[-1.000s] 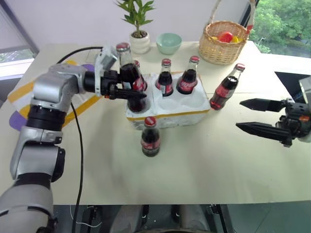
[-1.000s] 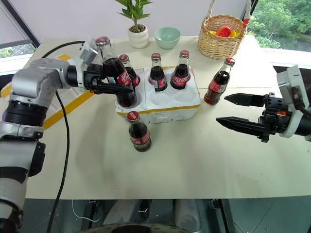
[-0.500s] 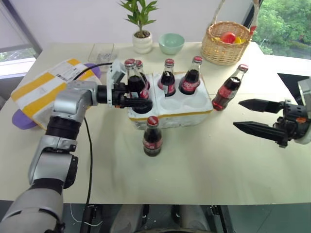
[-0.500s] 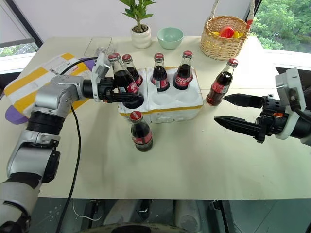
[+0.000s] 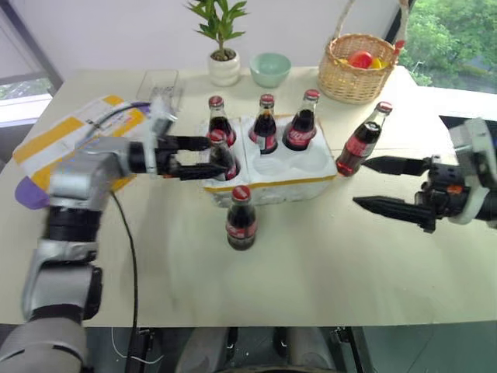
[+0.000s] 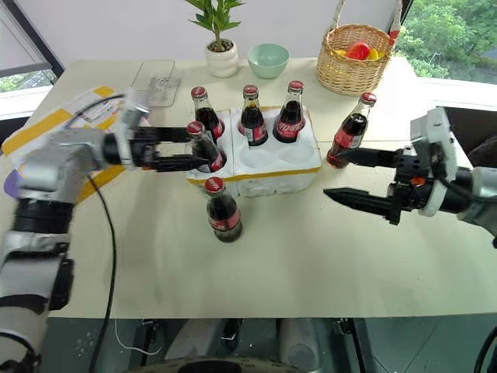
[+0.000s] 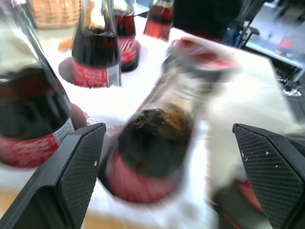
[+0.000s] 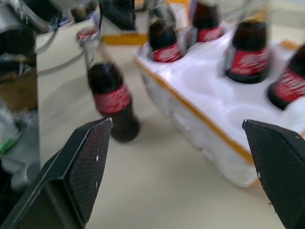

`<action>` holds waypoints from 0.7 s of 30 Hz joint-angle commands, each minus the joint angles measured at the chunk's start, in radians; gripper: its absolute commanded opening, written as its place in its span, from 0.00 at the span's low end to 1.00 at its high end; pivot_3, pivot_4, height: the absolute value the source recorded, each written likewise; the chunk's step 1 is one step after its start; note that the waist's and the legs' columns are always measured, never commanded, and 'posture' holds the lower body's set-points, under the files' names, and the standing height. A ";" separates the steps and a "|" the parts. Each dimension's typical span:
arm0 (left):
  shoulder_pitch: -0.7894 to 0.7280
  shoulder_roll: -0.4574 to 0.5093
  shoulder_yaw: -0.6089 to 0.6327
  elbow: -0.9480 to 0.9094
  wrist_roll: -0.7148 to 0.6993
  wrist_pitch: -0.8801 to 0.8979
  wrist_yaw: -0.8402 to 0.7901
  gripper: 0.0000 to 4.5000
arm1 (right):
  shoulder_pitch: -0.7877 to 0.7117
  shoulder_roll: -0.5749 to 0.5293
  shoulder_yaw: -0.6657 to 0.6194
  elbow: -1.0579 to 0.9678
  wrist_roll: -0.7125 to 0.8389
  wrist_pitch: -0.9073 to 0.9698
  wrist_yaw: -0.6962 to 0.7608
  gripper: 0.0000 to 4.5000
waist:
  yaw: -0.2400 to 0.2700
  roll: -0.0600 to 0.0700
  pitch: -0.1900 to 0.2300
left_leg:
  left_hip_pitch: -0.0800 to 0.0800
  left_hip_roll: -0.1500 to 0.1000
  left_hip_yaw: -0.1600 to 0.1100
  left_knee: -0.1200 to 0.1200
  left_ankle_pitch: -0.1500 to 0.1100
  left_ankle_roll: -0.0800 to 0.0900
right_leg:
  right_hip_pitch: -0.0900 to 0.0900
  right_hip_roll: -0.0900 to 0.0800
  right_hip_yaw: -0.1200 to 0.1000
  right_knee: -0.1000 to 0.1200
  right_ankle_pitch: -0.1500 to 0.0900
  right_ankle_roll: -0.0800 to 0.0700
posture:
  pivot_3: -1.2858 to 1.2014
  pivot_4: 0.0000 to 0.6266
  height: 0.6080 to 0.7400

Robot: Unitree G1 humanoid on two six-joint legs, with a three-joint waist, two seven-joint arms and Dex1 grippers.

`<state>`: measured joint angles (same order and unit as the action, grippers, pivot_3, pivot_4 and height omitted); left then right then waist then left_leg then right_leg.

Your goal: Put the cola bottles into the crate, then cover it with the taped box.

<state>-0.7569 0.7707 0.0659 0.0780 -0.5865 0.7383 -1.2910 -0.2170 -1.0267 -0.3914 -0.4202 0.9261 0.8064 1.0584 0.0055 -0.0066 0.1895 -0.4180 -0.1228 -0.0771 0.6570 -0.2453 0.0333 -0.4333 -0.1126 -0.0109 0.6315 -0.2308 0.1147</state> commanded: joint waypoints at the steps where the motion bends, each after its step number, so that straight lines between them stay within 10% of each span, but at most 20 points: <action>1: 0.134 0.172 0.113 -0.216 -0.138 0.110 -0.115 0.99 | -0.027 0.053 0.082 -0.066 0.005 -0.025 -0.015 1.00 | -0.007 0.001 -0.001 | 0.000 0.000 0.000 0.000 0.000 0.000 | 0.000 0.000 0.000 0.000 0.000 0.000 | 0.52 0.24 0.94; 10: 0.424 0.302 0.205 -0.423 -0.160 0.060 -0.106 0.99 | -0.161 0.230 0.392 0.004 -0.163 -0.105 -0.041 1.00 | 0.007 0.000 -0.001 | 0.003 0.000 -0.001 0.001 -0.002 0.002 | 0.005 0.000 0.000 -0.002 -0.001 -0.002 | 0.52 0.24 0.94; 21: 0.431 0.277 0.164 -0.445 -0.152 0.006 -0.016 0.99 | -0.270 0.383 0.589 0.180 -0.372 -0.233 0.005 1.00 | 0.005 0.000 -0.001 | 0.004 0.000 -0.001 -0.001 -0.001 0.001 | 0.003 0.001 0.000 -0.001 0.000 -0.001 | 0.52 0.24 0.94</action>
<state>-0.3096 1.0445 0.2160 -0.3479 -0.7311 0.7581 -1.3177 -0.4671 -0.6551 0.1959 -0.2343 0.5610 0.5960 1.0489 0.0106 -0.0066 0.1889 -0.4143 -0.1231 -0.0781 0.6552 -0.2461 0.0339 -0.4306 -0.1120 -0.0110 0.6307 -0.2309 0.1137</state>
